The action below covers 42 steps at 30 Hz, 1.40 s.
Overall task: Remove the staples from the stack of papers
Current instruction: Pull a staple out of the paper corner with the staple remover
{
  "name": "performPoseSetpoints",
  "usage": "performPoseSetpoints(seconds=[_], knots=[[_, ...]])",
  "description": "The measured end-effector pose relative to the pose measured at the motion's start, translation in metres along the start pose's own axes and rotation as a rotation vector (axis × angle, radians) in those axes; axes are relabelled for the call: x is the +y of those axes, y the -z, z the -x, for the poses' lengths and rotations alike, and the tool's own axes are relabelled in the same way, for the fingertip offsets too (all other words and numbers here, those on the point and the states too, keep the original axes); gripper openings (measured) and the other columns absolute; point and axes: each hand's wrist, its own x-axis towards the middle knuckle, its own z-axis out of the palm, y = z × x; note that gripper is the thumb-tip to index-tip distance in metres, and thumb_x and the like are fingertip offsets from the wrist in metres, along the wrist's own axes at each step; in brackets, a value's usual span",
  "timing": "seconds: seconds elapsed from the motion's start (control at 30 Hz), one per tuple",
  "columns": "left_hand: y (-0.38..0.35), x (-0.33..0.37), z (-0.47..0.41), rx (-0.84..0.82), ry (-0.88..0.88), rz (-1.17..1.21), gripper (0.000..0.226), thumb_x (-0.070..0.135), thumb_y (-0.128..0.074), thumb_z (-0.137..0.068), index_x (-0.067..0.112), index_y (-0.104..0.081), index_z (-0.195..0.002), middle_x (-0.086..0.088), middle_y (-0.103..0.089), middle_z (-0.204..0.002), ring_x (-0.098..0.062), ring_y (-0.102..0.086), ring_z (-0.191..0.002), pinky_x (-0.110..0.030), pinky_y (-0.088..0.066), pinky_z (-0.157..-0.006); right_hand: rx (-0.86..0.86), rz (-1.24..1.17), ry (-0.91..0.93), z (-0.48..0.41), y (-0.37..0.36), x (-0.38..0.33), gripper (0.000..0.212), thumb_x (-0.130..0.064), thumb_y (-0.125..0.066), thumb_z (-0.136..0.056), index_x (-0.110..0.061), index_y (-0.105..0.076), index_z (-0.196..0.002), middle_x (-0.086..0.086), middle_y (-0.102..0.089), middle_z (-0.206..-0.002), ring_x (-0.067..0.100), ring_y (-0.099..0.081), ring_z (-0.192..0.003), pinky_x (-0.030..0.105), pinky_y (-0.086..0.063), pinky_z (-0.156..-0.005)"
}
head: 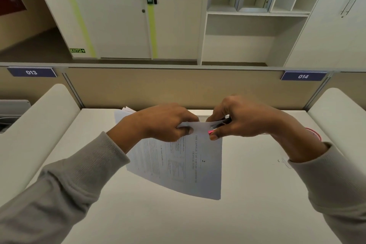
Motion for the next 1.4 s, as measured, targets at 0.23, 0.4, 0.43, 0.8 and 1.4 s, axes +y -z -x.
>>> performPoseSetpoints(seconds=[0.23, 0.4, 0.43, 0.8, 1.4], knots=[[-0.005, -0.011, -0.011, -0.003, 0.005, 0.035, 0.009, 0.031, -0.051, -0.102, 0.036, -0.054, -0.097, 0.019, -0.060, -0.090, -0.011, -0.059, -0.076, -0.019, -0.042, -0.060, -0.035, -0.008, -0.044, -0.009, 0.005, 0.009, 0.027, -0.042, -0.078, -0.080, -0.032, -0.077, -0.104, -0.018, -0.074, -0.090, 0.004, -0.065, -0.084, 0.024, -0.053, -0.072], [-0.007, -0.025, -0.014, 0.061, 0.041, 0.078, 0.013, 0.032, -0.052, -0.102, 0.041, -0.051, -0.092, 0.026, -0.053, -0.082, -0.005, -0.054, -0.075, -0.022, -0.038, -0.061, 0.075, -0.329, -0.010, -0.002, 0.008, 0.031, 0.037, -0.041, -0.076, -0.080, -0.024, -0.075, -0.112, -0.011, -0.075, -0.100, 0.012, -0.069, -0.093, 0.027, -0.057, -0.080], [-0.007, -0.028, -0.014, 0.081, 0.055, 0.091, 0.017, 0.032, -0.053, -0.102, 0.041, -0.049, -0.088, 0.025, -0.052, -0.079, -0.004, -0.053, -0.074, -0.023, -0.037, -0.062, 0.125, -0.431, -0.019, 0.000, 0.006, 0.038, 0.035, -0.039, -0.076, -0.080, -0.022, -0.075, -0.111, -0.006, -0.076, -0.098, 0.013, -0.069, -0.090, 0.028, -0.057, -0.077], [-0.036, -0.055, -0.004, 0.321, 0.094, 0.515, 0.019, 0.030, -0.056, -0.101, 0.016, -0.070, -0.100, 0.002, -0.070, -0.093, -0.020, -0.065, -0.086, -0.046, -0.053, -0.074, 0.539, -1.164, -0.430, -0.027, -0.109, 0.121, 0.033, -0.038, -0.068, -0.090, -0.011, -0.074, -0.107, 0.007, -0.072, -0.080, 0.017, -0.047, -0.059, 0.032, -0.041, -0.062], [-0.113, -0.079, 0.005, 0.853, 0.334, 0.973, 0.022, 0.024, -0.057, -0.094, 0.019, -0.071, -0.110, 0.000, -0.073, -0.099, -0.021, -0.066, -0.088, -0.032, -0.053, -0.069, 0.737, -0.541, -0.943, -0.079, -0.260, 0.215, 0.025, -0.015, -0.057, -0.087, -0.023, -0.048, -0.066, 0.003, -0.056, -0.070, 0.022, -0.051, -0.068, 0.029, -0.037, -0.066]])
